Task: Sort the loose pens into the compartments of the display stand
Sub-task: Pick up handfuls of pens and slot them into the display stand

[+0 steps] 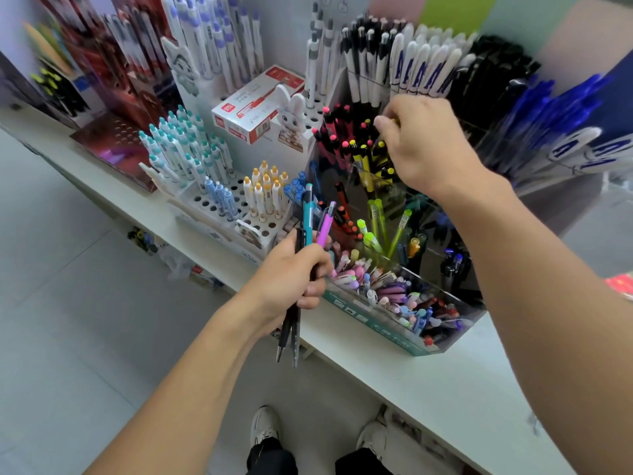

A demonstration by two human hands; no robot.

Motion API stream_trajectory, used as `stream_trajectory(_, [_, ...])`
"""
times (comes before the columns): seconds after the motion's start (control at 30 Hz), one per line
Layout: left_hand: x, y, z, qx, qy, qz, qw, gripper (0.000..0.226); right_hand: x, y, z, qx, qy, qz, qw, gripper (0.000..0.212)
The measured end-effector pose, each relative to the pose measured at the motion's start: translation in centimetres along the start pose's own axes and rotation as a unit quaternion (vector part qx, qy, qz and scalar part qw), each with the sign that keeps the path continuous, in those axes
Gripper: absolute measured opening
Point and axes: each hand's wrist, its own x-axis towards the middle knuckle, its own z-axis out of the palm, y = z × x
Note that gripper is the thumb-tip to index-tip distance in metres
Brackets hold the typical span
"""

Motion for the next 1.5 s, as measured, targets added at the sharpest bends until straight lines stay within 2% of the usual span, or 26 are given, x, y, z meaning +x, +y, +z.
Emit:
stream_trajectory(0.07, [-0.2, 0.1, 0.3, -0.034, -0.022, -0.009, 0.999, 0.017, 0.2, 0.2, -0.1, 0.028, 0.045, 0.002, 0.999, 0.014])
stream_trajectory(0.13, [-0.1, 0.1, 0.5, -0.075, -0.038, -0.018, 0.996, 0.018, 0.7, 0.2, -0.6, 0.046, 0.02, 0.009, 0.999, 0.011])
stream_trajectory(0.23, [0.1, 0.3, 0.5, -0.144, -0.076, -0.023, 0.986, 0.019, 0.6, -0.2, -1.9, 0.05, -0.051, 0.008, 0.997, 0.021])
stream_trajectory(0.33, [0.1, 0.4, 1.1, -0.193, -0.173, -0.03, 0.965, 0.015, -2.1, -0.3, -4.4, 0.1, -0.015, 0.003, 0.995, 0.032])
stream_trajectory(0.37, [0.1, 0.6, 1.5, -0.207, -0.213, -0.033, 0.954, 0.015, -3.6, 0.2, -5.0, 0.121, -0.035, 0.018, 0.992, 0.037])
stream_trajectory(0.47, [0.2, 1.0, 3.2, -0.238, -0.314, -0.05, 0.918, 0.02, -8.0, 1.3, -5.4, 0.222, -0.187, 0.1, 0.952, 0.038])
stream_trajectory(0.53, [0.5, 1.0, 4.9, -0.226, -0.341, -0.07, 0.91, 0.021, -9.9, 2.4, -5.2, 0.342, -0.19, 0.163, 0.906, 0.029])
stream_trajectory(0.6, [0.9, 0.7, 6.5, -0.188, -0.325, -0.092, 0.922, 0.021, -11.1, 3.6, -5.5, 0.423, -0.158, 0.198, 0.87, 0.019])
stream_trajectory(0.67, [1.2, 0.3, 7.9, -0.158, -0.291, -0.106, 0.938, 0.02, -12.0, 4.8, -6.4, 0.45, -0.145, 0.195, 0.859, 0.006])
stream_trajectory(0.77, [1.6, -0.2, 9.6, -0.117, -0.242, -0.114, 0.957, 0.023, -13.5, 7.2, -7.9, 0.395, -0.077, 0.196, 0.894, 0.008])
stream_trajectory(0.87, [1.4, -0.4, 11.0, -0.018, -0.182, -0.067, 0.981, 0.02, -15.4, 9.4, -10.9, 0.358, -0.013, 0.205, 0.911, 0.007])
stream_trajectory(0.93, [1.2, -0.5, 11.7, 0.019, -0.14, -0.031, 0.989, 0.022, -16.4, 10.7, -12.7, 0.352, -0.034, 0.212, 0.911, 0.012])
stream_trajectory(1.03, [0.9, -0.2, 12.7, 0.08, -0.101, -0.021, 0.991, 0.036, -16.6, 11.2, -12.7, 0.319, -0.143, 0.205, 0.914, 0.015])
stream_trajectory(1.13, [0.7, 0.1, 13.8, 0.029, -0.096, -0.05, 0.994, 0.018, -16.3, 10.2, -10.9, 0.286, -0.213, 0.156, 0.921, 0.016])
stream_trajectory(1.17, [0.6, 0.2, 14.1, -0.012, -0.099, -0.062, 0.993, 0.013, -16.3, 9.9, -10.3, 0.283, -0.223, 0.14, 0.922, 0.019])
stream_trajectory(1.27, [0.7, -0.2, 14.2, -0.079, -0.105, -0.071, 0.989, 0.034, -16.3, 9.4, -9.1, 0.302, -0.228, 0.109, 0.919, 0.02])
stream_trajectory(1.37, [0.6, -0.3, 14.5, -0.069, -0.125, -0.072, 0.987, 0.037, -15.9, 8.9, -8.5, 0.333, -0.234, 0.094, 0.909, 0.022])
stream_trajectory(1.43, [0.4, -0.2, 14.9, -0.054, -0.147, -0.065, 0.986, 0.04, -15.5, 8.7, -8.3, 0.344, -0.236, 0.093, 0.904, 0.015])
stream_trajectory(1.5, [0.2, -0.3, 15.1, -0.032, -0.146, -0.059, 0.987, 0.03, -15.2, 8.8, -8.1, 0.346, -0.239, 0.111, 0.9, 0.007])
